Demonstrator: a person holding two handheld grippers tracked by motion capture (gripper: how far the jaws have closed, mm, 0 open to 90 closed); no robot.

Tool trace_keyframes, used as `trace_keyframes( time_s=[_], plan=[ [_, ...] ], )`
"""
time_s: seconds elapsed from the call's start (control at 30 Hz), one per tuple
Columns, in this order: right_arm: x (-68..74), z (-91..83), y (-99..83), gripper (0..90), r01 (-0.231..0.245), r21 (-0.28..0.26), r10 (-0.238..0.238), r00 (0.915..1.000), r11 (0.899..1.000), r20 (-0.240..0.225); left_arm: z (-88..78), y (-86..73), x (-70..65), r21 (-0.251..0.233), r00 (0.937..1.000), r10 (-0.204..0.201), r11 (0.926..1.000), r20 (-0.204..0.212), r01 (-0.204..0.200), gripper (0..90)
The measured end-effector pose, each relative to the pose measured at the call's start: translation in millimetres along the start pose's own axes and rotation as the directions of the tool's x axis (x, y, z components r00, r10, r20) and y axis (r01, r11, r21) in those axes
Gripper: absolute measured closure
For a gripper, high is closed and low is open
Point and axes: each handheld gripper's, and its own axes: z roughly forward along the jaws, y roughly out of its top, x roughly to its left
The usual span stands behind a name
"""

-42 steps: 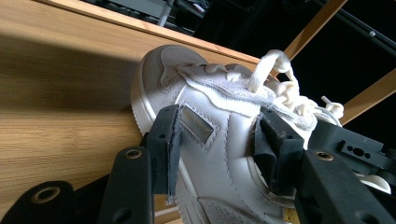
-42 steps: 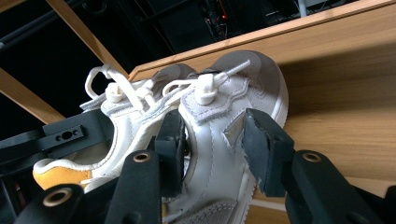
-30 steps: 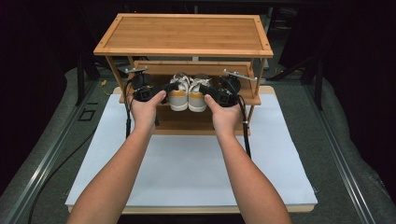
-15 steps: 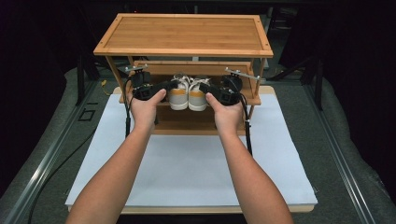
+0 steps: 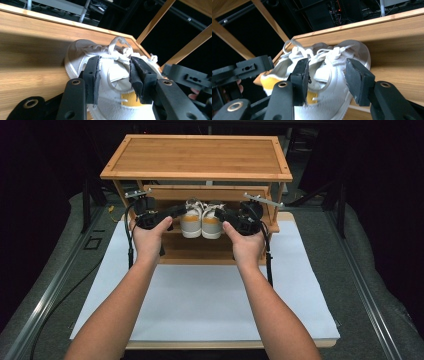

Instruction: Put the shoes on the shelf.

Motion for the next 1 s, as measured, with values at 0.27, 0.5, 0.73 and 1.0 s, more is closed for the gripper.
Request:
trace_keyframes(
  time_s=[0.27,0.5,0.73,1.0],
  plan=[
    [3.8,-14.0,-1.6,52.5,0.014,-0.017,-0.015,0.9992,1.000,-0.038,-12.5,-2.1,-1.6,0.006,0.9997,0.012,0.9999,0.022,-0.012,62.4],
    [2.0,-23.9,-5.3,66.6,-0.007,0.017,0.009,0.9943,1.000,-0.106,-25.7,-7.3,-2.5,-0.014,0.9975,0.021,0.9997,0.068,-0.020,73.4],
    [-0.1,-30.4,-10.6,80.4,0.033,0.013,-0.032,0.9972,0.999,-0.067,-29.3,-16.3,3.2,0.003,0.9974,0.032,0.9995,0.065,-0.033,82.9],
    [-9.1,-23.2,-21.5,89.8,0.042,0.048,-0.041,0.9988,0.998,-0.026,-24.0,-27.1,9.9,0.031,0.9986,0.018,0.9993,0.050,-0.020,89.6]
  ],
)
